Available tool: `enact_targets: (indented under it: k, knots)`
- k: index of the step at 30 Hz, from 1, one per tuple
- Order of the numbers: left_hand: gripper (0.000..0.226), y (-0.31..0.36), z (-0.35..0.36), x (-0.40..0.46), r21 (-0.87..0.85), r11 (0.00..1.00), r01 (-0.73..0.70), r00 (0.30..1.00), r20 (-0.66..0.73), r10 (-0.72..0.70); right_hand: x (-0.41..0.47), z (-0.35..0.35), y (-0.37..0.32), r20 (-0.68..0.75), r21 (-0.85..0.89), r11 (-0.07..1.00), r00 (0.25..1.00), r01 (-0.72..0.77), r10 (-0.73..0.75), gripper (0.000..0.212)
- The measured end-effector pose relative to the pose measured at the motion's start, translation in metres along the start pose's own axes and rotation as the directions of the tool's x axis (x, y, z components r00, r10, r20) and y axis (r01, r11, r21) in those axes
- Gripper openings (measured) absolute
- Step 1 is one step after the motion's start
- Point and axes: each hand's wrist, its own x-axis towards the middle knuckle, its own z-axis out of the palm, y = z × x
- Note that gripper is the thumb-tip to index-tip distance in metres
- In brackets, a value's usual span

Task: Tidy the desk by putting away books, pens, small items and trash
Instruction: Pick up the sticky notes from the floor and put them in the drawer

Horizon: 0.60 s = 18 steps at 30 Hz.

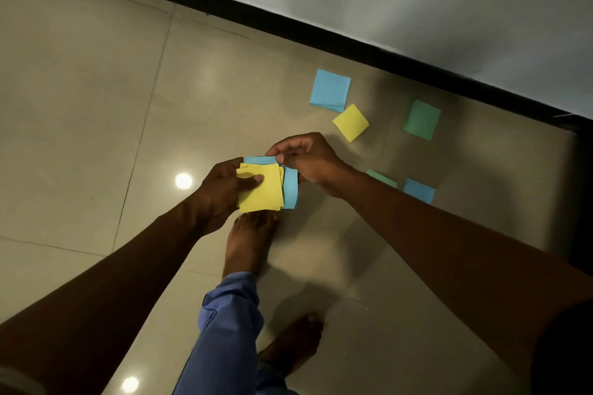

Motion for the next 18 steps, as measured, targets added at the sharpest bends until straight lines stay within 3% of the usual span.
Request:
enact_targets:
  k: [4, 9, 13, 18]
  knots:
    - [0.037, -0.006, 0.005, 0.014, 0.030, 1.000, 0.005, 1.000, 0.011, -0.005, 0.000, -0.005, 0.011, -0.023, 0.057, 0.998, 0.999, -0.024, 0.025, 0.014]
    - [0.035, -0.004, 0.012, 0.032, 0.019, 0.999, 0.041, 0.998, 0.037, -0.042, 0.011, -0.026, 0.039, -0.264, 0.116, 0.983, 0.949, -0.145, 0.171, 0.011]
    - [0.032, -0.003, 0.022, 0.049, -0.016, 0.997, 0.073, 0.997, 0.040, -0.072, 0.031, -0.061, 0.066, -0.455, -0.285, 0.921, 0.883, -0.265, 0.114, 0.023]
    - [0.027, -0.003, 0.032, 0.073, -0.032, 0.994, 0.109, 0.991, 0.086, -0.105, 0.073, -0.105, 0.089, -0.516, -0.409, 0.850, 0.853, -0.333, 0.086, 0.031]
